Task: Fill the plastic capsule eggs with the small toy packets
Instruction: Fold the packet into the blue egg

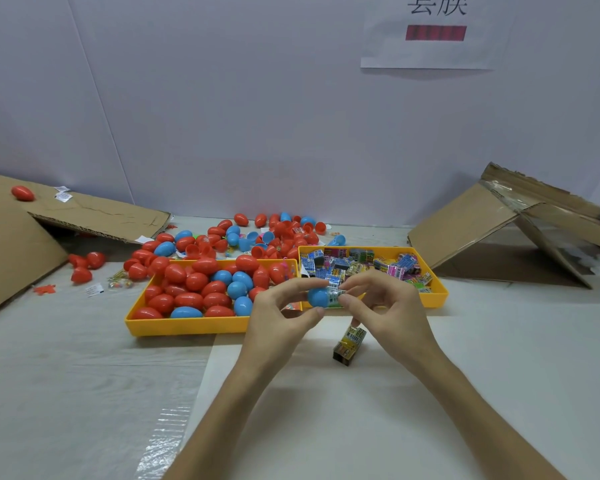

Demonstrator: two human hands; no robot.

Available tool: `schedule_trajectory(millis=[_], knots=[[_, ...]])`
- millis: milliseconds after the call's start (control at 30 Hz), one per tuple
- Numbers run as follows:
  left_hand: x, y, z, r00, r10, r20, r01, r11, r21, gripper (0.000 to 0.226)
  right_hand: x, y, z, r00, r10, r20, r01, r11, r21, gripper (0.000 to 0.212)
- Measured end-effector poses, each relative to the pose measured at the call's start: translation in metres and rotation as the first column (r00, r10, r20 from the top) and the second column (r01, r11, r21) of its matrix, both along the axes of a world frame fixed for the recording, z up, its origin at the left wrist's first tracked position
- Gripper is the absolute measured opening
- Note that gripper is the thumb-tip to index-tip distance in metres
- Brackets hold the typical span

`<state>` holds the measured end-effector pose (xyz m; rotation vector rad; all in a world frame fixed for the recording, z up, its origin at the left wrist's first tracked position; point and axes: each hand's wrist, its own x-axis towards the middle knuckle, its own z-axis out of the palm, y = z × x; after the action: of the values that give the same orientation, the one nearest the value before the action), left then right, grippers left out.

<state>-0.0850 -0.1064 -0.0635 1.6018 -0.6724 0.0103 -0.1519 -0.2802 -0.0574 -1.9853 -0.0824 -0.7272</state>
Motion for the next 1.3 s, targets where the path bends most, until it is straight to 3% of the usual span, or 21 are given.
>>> schedule_trajectory(millis=[1000,1300], knots=[[-0.0009,-0.001,-0.0014,1.0,0.013,0.003,-0.013,0.999,0.033,0.037,0.0036,-0.0019,-0.0048,1.0,0.025,0.018,-0.025,1.0,-0.006,0.02],[-0.0021,-0.0009,-0.0009,1.0,0.0,0.018,-0.001,0.999,0.037,0.035,0.0031,-0.0013,-0.0039,0.999,0.019,0.03,-0.018,0.999,-0.044,0.03]])
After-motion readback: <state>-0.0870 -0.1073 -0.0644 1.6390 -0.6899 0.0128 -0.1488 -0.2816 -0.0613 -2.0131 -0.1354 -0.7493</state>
